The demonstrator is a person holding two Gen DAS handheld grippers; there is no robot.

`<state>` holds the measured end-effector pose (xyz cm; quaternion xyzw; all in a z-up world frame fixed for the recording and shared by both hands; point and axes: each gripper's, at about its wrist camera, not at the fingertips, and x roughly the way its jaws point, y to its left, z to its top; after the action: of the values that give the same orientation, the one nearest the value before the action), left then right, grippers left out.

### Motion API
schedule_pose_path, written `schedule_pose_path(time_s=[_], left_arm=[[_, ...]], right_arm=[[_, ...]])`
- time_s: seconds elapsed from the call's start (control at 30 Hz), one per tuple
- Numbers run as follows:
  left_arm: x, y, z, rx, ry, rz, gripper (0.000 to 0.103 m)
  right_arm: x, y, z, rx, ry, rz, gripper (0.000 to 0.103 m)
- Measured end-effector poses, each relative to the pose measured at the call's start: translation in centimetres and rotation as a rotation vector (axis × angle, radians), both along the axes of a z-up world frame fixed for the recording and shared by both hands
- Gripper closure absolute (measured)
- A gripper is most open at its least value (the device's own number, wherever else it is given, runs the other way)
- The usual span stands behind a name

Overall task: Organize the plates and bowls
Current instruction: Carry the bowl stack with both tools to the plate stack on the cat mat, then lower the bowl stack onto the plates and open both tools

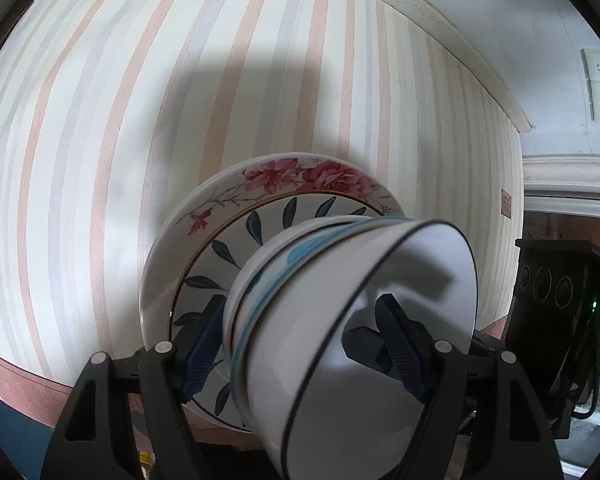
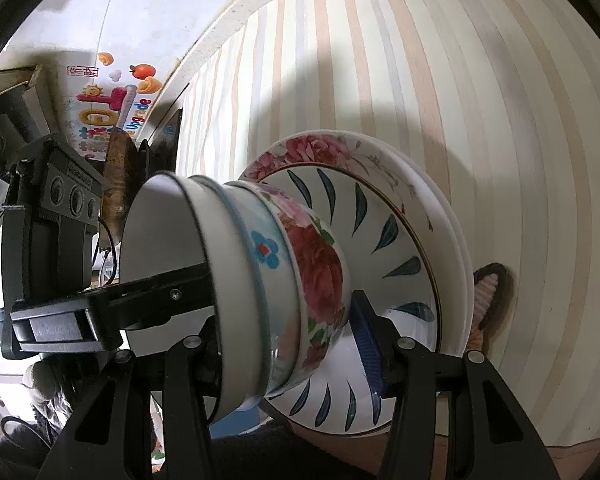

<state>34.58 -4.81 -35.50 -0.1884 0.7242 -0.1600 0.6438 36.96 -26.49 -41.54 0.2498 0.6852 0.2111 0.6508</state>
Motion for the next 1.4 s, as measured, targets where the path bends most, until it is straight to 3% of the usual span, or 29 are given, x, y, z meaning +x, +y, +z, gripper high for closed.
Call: schedule_pose_path(time_s=[0.3,0.47,0.73,0.87,0.93,1.2,1.4], left_arm=[[-0.1,-0.1,0.5,0.040,-0.041,-0.011,0.030],[-0.6,0.4,1.5,0.127,-0.087,-0.017,0.030],[-3.2,1.9,5.9,0.265,-0.224,-0.015,0.030],[-4.6,2.3,8.3,0.300,-0.283,-0.016,0.029],[-5.1,2.2,9.3,0.330,-0.313,-0.020,0.020],[-7.8,2.5,13.8,0.412,-0.485,0.001,0.010],[-10.6,2.6,16.6,0.398,-0.550,0.021,0.010]], right_arm=[[-0.2,0.5,1.0,-0.067,-0.012,0.014,0.049],[-0.4,0.4,3.1,-0.150,-0.066,0.021,0.049],[-2.6,0.7,8.7,-0.326,-0.188,0.033,0.048],[-4.5,1.2,11.8,-0.400,-0.251,0.032,0.031],[-5.4,1.4,13.2,-0.426,-0.281,0.029,0.015],[-9.2,1.3,18.9,-0.535,-0.420,-0.075,0.008],[-12.1,1.1,22.3,-0.561,-0.478,-0.115,0.005]])
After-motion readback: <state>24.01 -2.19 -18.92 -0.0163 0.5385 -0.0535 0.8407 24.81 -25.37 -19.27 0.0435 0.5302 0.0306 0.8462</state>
